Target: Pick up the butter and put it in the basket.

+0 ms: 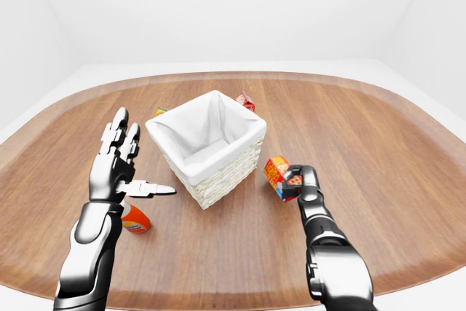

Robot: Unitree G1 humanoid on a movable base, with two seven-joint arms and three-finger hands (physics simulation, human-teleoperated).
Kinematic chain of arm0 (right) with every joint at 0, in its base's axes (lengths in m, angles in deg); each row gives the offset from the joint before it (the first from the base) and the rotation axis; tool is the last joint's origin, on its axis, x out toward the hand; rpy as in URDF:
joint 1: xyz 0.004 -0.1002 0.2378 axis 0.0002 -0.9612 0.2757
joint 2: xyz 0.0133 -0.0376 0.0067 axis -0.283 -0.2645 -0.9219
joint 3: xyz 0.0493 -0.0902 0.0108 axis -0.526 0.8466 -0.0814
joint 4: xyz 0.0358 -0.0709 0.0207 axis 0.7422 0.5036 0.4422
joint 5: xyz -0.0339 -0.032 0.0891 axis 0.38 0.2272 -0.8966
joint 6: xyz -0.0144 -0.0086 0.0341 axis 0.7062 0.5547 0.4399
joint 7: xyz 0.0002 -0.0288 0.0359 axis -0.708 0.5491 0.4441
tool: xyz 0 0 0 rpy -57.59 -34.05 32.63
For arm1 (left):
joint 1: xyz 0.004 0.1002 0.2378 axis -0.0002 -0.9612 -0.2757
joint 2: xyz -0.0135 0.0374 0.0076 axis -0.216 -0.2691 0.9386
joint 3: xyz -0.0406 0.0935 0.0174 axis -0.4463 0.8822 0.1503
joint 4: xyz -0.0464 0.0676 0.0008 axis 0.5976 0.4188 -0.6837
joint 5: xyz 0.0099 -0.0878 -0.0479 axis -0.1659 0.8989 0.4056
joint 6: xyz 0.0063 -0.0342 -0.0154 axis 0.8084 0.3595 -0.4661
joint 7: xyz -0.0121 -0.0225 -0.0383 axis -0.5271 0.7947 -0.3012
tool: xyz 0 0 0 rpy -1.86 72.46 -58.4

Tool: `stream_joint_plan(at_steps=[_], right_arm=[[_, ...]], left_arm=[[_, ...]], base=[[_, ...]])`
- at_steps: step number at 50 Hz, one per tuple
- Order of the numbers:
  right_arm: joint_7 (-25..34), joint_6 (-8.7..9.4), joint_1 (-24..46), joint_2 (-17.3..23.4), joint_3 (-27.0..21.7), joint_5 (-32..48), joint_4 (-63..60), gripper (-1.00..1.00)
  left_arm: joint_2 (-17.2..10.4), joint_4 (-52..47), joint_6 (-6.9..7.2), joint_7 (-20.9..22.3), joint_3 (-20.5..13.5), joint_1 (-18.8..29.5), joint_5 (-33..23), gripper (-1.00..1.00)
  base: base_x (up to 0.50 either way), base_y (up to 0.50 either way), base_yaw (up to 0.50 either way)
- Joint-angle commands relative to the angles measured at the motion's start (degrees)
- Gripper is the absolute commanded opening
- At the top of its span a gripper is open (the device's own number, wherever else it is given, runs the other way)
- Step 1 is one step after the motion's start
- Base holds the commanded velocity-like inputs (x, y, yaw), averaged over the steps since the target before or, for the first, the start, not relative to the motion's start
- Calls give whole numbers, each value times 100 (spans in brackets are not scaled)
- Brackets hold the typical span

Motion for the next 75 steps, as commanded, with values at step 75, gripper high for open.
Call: stream_joint_plan(at_steps=[75], right_arm=[[2820, 545, 3134, 507, 215, 1224, -2976, -100]], left_arm=[[-20, -333, 0, 19, -108, -3, 180, 100]], base=[[0, 0, 0]])
